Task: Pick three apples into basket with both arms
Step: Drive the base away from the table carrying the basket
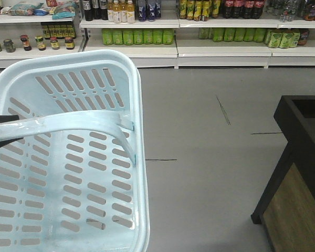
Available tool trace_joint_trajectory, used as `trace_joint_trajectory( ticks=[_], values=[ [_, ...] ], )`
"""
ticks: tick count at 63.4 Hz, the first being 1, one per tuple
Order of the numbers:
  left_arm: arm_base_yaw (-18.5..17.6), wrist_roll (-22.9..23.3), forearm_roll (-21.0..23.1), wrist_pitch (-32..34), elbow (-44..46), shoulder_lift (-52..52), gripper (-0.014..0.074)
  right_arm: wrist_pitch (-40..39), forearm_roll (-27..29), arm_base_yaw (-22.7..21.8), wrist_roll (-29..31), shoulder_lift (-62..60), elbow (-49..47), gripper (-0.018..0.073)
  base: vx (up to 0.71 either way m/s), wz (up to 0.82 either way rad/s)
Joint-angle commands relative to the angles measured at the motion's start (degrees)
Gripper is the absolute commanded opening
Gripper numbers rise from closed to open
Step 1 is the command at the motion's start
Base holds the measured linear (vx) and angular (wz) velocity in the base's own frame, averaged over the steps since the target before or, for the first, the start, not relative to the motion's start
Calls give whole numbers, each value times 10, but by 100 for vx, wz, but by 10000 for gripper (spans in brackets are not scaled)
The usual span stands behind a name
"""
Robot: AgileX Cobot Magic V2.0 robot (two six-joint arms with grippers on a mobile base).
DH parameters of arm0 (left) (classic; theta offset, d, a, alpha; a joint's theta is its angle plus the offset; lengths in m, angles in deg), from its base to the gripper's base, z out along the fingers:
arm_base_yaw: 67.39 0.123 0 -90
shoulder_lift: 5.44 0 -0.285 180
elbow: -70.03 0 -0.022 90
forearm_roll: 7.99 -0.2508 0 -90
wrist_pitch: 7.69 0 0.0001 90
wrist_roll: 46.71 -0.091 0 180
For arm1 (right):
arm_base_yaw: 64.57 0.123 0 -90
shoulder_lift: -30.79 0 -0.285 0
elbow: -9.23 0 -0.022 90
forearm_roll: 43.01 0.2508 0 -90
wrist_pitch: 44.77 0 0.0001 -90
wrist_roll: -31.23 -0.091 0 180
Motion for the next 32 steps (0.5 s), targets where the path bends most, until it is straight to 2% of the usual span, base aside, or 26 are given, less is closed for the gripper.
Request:
trace_joint_trajectory(
  ticks=[1, 32],
  values=[
    [-1, 7, 17, 57, 19, -2, -6, -42, -5, 0, 1, 1, 7, -9, 15, 6],
    [-1, 7, 17, 57, 19, -2, -6, -42, -5, 0, 1, 1, 7, -9, 15, 3]
  ],
)
